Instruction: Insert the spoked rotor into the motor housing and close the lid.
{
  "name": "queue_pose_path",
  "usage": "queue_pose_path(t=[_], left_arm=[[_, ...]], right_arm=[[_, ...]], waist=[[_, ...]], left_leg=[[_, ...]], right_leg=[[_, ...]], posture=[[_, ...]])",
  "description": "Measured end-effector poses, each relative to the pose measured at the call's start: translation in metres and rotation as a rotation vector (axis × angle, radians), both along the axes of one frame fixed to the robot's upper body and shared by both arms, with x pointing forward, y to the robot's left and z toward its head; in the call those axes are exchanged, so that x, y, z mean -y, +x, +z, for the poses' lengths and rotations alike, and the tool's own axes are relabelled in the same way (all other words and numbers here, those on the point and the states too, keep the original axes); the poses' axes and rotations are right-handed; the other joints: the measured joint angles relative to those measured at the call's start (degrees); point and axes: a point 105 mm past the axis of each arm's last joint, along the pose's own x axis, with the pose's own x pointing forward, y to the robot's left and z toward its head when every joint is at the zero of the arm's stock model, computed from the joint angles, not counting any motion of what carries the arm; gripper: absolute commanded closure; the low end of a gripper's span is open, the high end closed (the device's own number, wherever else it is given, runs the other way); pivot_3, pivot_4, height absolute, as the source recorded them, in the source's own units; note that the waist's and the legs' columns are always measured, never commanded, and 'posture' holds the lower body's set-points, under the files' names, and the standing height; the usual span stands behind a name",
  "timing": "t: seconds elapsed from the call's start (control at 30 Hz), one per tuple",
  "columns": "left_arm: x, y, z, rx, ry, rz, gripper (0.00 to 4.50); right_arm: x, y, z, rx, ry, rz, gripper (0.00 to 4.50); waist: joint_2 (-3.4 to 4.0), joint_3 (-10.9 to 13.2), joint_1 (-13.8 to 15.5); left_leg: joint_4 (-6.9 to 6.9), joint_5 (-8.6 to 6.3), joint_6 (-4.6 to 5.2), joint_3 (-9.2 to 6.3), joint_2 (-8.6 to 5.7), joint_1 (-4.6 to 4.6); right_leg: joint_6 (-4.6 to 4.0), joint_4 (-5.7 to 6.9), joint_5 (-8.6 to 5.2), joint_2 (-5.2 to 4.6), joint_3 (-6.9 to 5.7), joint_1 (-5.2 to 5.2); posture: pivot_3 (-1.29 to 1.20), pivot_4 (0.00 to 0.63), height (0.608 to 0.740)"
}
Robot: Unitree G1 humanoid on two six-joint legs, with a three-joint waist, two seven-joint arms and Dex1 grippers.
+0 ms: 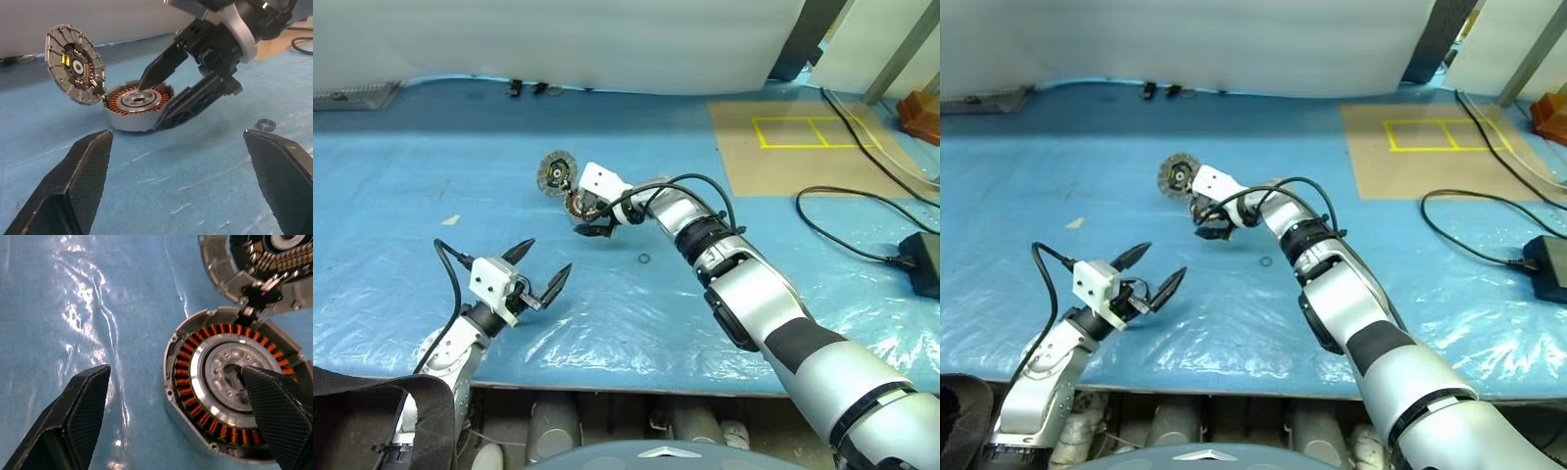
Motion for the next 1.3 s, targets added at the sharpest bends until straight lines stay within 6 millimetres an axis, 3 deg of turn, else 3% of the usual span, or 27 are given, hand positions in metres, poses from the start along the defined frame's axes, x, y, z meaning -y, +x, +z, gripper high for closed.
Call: queue_pose_path(t=[0.33, 0.6, 0.9, 1.0, 1.2, 1.3], left_arm=[[-0.001, -0.001, 0.000, 0.001, -0.002, 0.013, 0.02], [-0.001, 0.000, 0.001, 0.004, 0.002, 0.013, 0.02], [-0.001, 0.006, 0.011, 0.039, 0.018, 0.003, 0.02], [-0.001, 0.007, 0.012, 0.040, 0.024, -0.002, 0.00], [0.000, 0.009, 0.021, 0.061, 0.036, -0.011, 0.00], [0.001, 0.010, 0.029, 0.084, 0.038, -0.020, 0.00]], right_arm=[[-0.007, 0.001, -0.012, 0.082, -0.068, -0.006, 0.00], [-0.003, 0.000, -0.012, 0.130, -0.210, 0.071, 0.00], [0.002, -0.004, -0.010, 0.094, -0.245, 0.131, 0.00], [0.002, -0.002, -0.010, 0.133, -0.266, 0.134, 0.52], [0.003, 0.004, -0.009, 0.228, -0.300, 0.127, 2.53], [0.000, 0.002, -0.011, 0.250, -0.316, 0.156, 2.58]], waist=[[0.07, 0.00, 0.01], [0.15, -0.01, 0.12], [0.21, -0.01, 0.04], [0.23, 0.00, 0.02], [0.25, 0.00, 0.05], [0.35, -0.01, -0.11]], left_leg=[[0.05, 0.00, 0.00, 0.01, 0.00, 0.11], [0.05, -0.01, 0.00, 0.02, -0.01, 0.12], [0.04, -0.01, 0.00, 0.02, 0.00, 0.13], [0.04, -0.01, 0.00, 0.02, 0.00, 0.12], [0.04, -0.01, 0.00, 0.03, -0.01, 0.13], [0.05, -0.01, 0.00, 0.04, -0.01, 0.30]], right_leg=[[-0.02, 0.09, -0.01, -0.02, 0.01, 0.04], [-0.02, 0.09, -0.01, -0.02, 0.02, 0.06], [-0.05, 0.09, -0.03, -0.02, 0.02, 0.05], [-0.05, 0.09, -0.03, -0.02, 0.02, 0.04], [-0.05, 0.09, -0.03, -0.03, 0.02, 0.05], [-0.06, 0.17, -0.03, -0.03, 0.08, 0.12]], posture=[[0.00, 0.150, 0.740], [0.00, 0.150, 0.740], [0.00, 0.150, 0.740], [0.00, 0.150, 0.740], [0.00, 0.150, 0.740], [0.00, 0.150, 0.740]])
